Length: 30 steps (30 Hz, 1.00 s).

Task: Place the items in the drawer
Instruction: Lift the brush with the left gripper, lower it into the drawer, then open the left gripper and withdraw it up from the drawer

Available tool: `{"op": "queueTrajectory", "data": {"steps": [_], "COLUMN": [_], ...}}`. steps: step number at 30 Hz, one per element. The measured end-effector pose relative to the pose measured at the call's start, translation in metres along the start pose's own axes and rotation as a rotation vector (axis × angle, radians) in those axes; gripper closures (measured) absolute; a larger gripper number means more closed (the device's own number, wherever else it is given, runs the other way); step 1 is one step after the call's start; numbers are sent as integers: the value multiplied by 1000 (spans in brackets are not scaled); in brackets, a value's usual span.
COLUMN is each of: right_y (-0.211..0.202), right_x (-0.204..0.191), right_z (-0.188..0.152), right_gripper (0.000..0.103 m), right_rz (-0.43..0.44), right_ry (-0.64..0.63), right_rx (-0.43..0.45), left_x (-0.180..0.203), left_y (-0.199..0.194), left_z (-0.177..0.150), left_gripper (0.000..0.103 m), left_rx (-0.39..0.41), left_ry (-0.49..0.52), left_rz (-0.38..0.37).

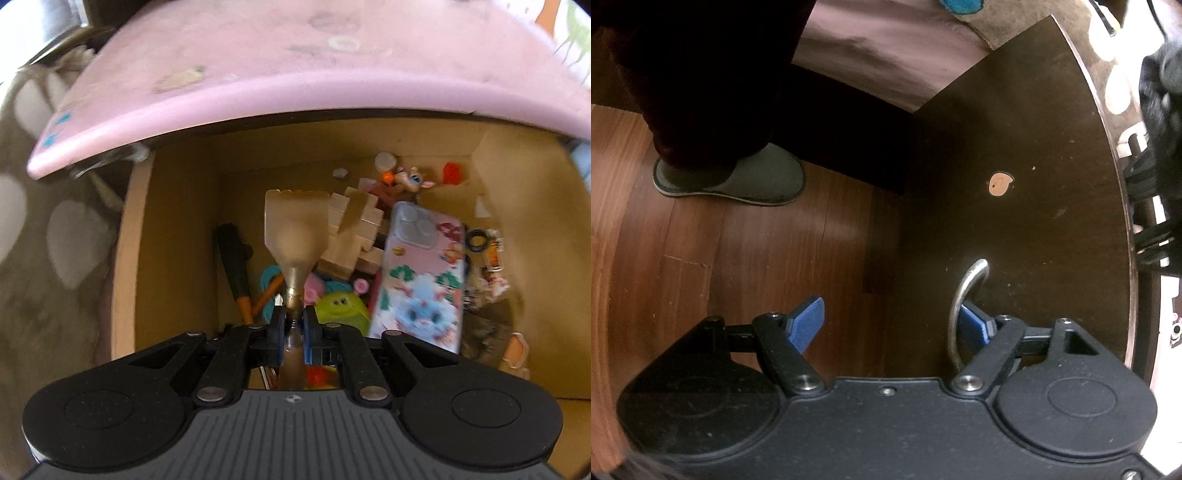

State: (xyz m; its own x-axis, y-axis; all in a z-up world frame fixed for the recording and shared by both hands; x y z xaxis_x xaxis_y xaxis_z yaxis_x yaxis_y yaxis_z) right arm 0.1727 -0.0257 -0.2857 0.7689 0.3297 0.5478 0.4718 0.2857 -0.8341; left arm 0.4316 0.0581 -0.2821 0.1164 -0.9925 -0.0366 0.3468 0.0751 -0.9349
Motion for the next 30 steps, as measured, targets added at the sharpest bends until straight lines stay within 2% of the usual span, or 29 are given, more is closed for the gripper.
{"op": "queueTrajectory", "data": {"steps": [6, 13, 15, 16, 17, 18, 30], "right_y": [0, -2, -2, -2, -2, -1, 0], "right_x": [-1, -2, -2, -2, -2, -2, -2], "right_z": [-1, -2, -2, -2, -2, -2, 1], "right_gripper": [23, 23, 23, 23, 23, 23, 22], "right_rz": [-4, -5, -7, -8, -7, -7, -6], "right_ry": [-8, -12, -14, -15, -13, -12, 6], "right_rx": [7, 15, 17, 17, 16, 15, 1], "left_x": [-1, -7, -9, -9, -9, -9, -4], "left_y": [34, 54, 55, 53, 50, 47, 2], "left_z": [10, 10, 9, 9, 10, 10, 7], "left_gripper": [95, 94, 88, 74, 50, 42, 40], "left_rx": [-49, -77, -72, -59, -49, -38, 36], "left_ry": [-12, -18, 1, 15, 21, 16, 26], "left_rz": [30, 72, 112, 122, 122, 118, 105]}}
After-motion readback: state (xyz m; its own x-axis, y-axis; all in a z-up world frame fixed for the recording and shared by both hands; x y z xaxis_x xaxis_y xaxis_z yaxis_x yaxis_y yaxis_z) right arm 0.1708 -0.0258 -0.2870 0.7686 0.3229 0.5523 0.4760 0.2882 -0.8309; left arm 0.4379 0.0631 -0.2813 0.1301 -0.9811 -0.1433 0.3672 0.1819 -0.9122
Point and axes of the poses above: each gripper's, at about its wrist camera, not at the fingertips, and y roughly the way its jaws point, x to its right, z to its top, the point moved 7 cm from there along y, roughly the way its jaws point, and after that the axes turned 9 degrees about -y, right-handed, at the moved point
